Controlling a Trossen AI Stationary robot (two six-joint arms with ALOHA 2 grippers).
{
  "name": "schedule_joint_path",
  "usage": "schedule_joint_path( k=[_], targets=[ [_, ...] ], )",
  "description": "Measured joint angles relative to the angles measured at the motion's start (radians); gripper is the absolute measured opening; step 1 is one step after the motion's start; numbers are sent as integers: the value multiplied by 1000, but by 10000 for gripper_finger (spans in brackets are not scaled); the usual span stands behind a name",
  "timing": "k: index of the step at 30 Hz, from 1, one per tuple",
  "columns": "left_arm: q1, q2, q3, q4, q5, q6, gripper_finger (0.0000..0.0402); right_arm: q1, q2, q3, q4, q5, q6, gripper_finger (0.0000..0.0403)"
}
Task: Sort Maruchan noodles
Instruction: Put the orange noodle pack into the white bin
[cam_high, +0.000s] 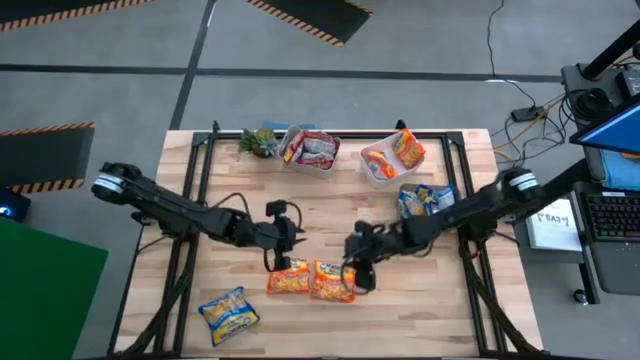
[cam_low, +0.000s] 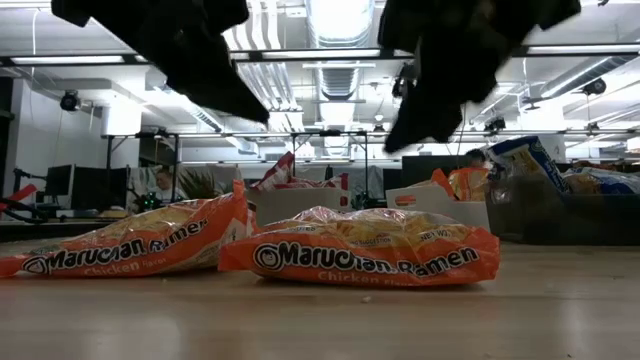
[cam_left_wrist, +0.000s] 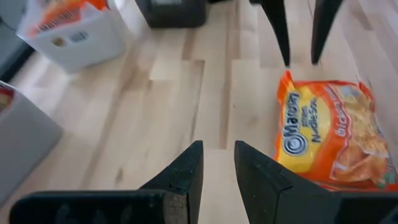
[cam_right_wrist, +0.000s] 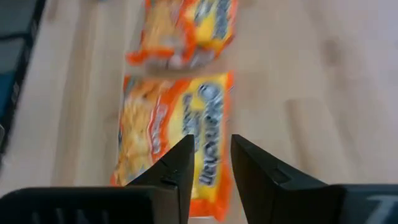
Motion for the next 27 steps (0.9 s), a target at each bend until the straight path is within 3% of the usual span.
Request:
schedule_joint_path(
  k=[8,12,15,22,27],
  targets=[
    [-32,73,58,-11,28,-28,75,10,187,31,48,-191,-26,50],
    [-40,92,96,-16,29,-23,75,-3,203,33,54,-207,-35,34],
    [-40,101,118,-10,29,-15,75,-31,204,33,56,-168,-30,26],
    [-42,101,127,-16,29,-7,75,-127,207,32,18,63,54,22],
    [-42,105,126,-15,29,-8,75,-202,194,32,20,81,90,22]
  ],
)
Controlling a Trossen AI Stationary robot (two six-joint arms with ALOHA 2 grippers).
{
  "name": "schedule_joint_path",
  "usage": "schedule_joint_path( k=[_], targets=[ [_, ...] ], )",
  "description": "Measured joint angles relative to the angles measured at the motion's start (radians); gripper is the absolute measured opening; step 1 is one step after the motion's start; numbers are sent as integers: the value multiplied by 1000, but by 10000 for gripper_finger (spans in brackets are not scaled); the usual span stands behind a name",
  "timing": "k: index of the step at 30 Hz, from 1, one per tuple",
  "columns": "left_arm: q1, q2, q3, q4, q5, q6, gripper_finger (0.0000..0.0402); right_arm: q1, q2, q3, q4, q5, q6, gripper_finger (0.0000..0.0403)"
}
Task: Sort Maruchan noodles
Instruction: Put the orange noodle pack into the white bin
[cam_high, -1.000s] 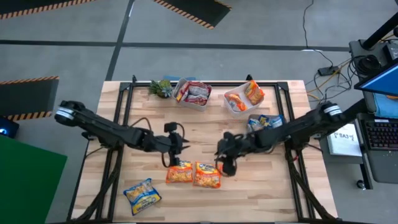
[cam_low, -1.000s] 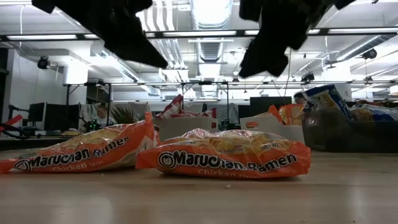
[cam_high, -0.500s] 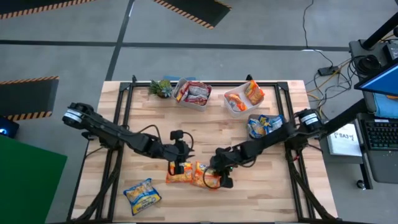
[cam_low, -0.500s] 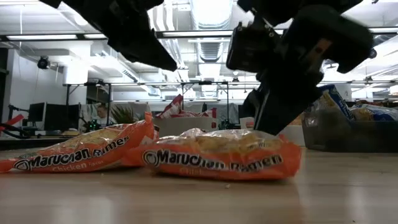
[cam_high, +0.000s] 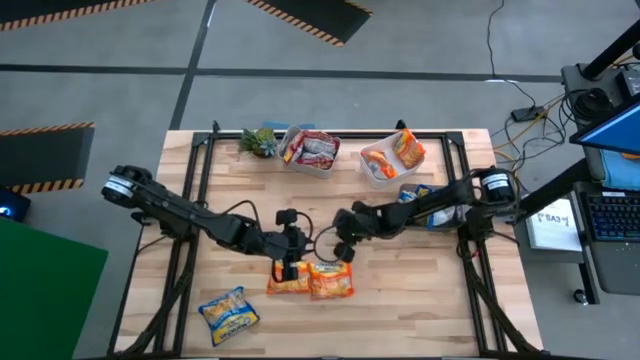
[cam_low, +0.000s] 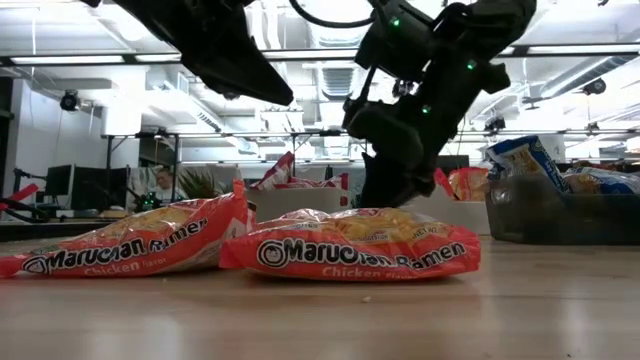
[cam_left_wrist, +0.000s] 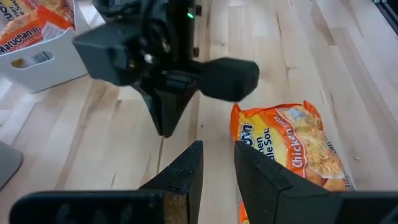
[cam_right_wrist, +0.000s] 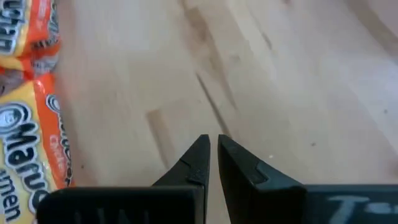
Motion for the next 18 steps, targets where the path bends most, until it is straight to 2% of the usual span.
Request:
schedule_joint_path(
  k=[6,12,14,18],
  targets=[
    [-3,85,0,56,9,-41,75,-15,-37,0,-14,-108,-15,22],
    [-3,224,8,210,121,-21,75,44,-101,0,-70,-150,-6,22],
    [5,254,16,255,179,-19,75,72,-125,0,-84,-149,-5,22],
    [37,318,20,340,411,-27,75,138,-171,0,-96,-148,-2,22]
  ],
)
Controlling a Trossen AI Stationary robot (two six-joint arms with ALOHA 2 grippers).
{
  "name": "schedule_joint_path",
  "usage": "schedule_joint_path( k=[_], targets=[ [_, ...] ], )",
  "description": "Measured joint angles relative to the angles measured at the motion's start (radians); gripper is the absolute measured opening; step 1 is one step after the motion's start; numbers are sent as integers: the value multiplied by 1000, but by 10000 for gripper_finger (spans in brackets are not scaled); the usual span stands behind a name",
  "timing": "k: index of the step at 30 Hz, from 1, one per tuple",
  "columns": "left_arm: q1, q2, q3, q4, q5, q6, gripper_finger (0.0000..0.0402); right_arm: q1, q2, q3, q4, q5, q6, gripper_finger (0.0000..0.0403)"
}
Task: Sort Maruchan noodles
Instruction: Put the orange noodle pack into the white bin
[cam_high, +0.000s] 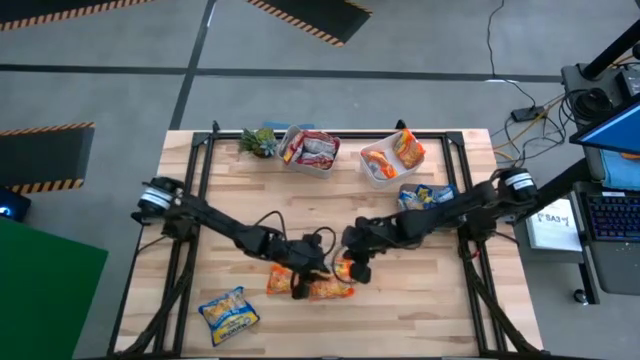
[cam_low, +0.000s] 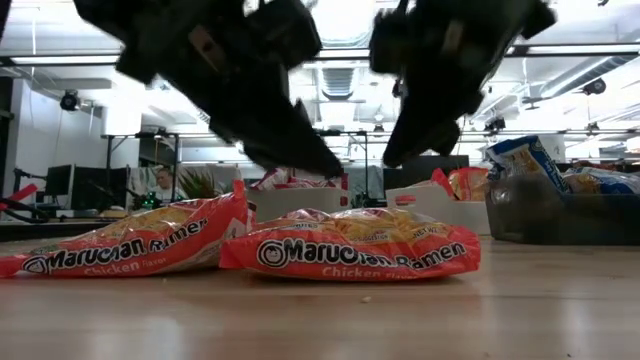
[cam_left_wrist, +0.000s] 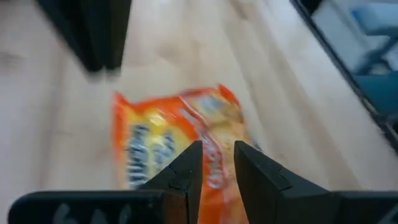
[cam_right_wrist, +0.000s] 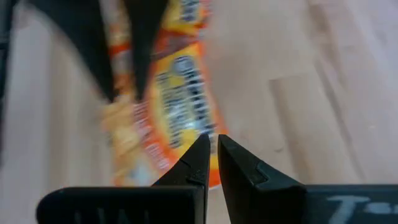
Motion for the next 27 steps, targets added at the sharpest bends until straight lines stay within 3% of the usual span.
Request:
schedule_joint_path(
  k=[5,10,12,17,27],
  targets=[
    [39,98,0,84,149,-44,75,77,-34,0,6,1,2,22],
    [72,143,2,122,185,-83,75,125,-45,-1,6,29,-2,22],
    [79,144,3,106,139,-82,75,132,-45,-1,9,61,2,22],
    [90,102,3,-27,-179,-37,75,124,-45,-1,-7,81,105,22],
    [80,-46,-2,-237,-187,104,75,22,-52,-1,-91,128,229,22]
  ],
)
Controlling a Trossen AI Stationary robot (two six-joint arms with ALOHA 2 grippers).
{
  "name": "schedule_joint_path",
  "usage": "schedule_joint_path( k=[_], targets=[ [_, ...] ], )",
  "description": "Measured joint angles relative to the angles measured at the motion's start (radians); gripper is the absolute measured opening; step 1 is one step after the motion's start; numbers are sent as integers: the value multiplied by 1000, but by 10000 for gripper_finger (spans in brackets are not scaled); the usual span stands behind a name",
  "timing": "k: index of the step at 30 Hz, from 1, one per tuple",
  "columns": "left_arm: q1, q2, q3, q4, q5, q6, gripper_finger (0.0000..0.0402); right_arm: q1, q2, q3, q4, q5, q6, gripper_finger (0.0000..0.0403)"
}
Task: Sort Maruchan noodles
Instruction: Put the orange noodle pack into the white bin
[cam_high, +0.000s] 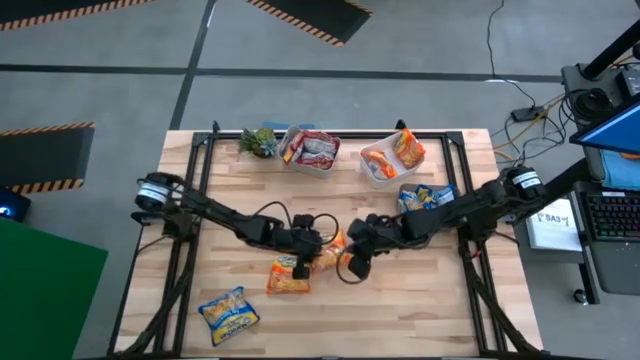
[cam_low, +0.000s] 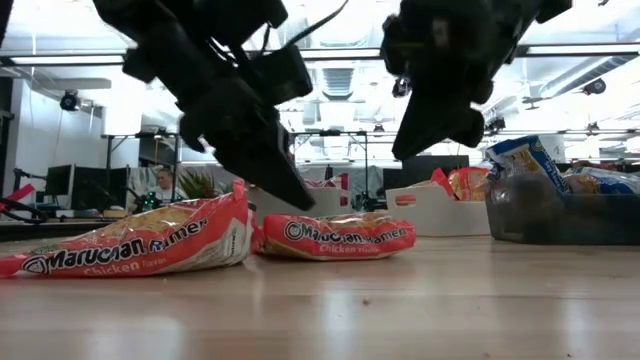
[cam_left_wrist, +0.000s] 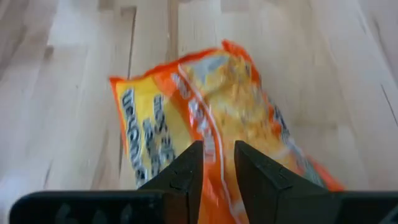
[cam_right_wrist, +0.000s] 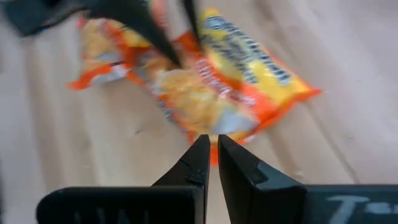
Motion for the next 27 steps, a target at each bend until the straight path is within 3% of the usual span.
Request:
schedule_joint_path(
  k=[6,11,27],
  targets=[
    [-14,-59,0,-104,1,5,75,-49,37,0,22,8,20,29],
    [-14,-59,-4,-135,2,5,75,-68,70,0,22,7,47,61],
    [-37,-54,-23,-191,-24,-43,75,-74,141,-24,101,40,196,278]
  ],
)
